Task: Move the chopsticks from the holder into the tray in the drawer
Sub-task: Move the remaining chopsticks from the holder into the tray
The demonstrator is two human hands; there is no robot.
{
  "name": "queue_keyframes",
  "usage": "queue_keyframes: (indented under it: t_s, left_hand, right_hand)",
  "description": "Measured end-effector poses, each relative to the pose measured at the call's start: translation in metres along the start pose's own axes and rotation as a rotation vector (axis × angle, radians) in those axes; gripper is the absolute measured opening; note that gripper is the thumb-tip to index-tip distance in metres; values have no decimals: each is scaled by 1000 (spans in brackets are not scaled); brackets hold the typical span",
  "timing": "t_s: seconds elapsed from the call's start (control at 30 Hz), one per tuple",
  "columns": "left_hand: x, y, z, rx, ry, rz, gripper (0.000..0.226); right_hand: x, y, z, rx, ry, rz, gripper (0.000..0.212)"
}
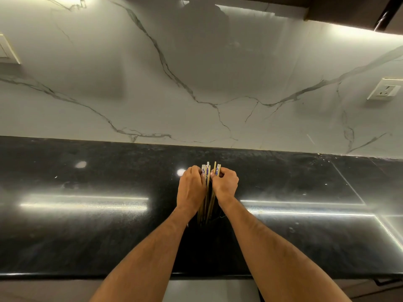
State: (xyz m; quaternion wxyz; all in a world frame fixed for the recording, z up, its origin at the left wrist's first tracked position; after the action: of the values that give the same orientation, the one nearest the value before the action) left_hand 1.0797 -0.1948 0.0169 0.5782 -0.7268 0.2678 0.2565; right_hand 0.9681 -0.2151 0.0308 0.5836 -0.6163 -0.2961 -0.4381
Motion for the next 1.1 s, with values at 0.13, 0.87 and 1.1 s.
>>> queue_keyframes:
  t_s: [0.13,0.87,1.1]
  left_hand:
    - [-6,-2,4,7,22,34,14]
    - [-21,-29,24,18,15,324,17]
    - [-49,-45,15,251,28,489,20]
  right_hand:
    - [6,0,4,38,-21,-17,10]
    - [36,-21,24,128,-146,4,19]
    - [93,-57,24,58,-240,-140,13]
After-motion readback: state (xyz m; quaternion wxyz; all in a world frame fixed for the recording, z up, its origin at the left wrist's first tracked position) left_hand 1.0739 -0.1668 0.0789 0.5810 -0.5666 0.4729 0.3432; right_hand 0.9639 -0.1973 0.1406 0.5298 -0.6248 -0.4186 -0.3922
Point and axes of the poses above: each hand's wrist, its own z-axis away from the middle knuckle, its own y-axis out of the palm, x = y × z, the point moved 2 cm from there along -z, towards the middle knuckle, and after that the axes turned 11 degrees about x, right-handed, at the moved point
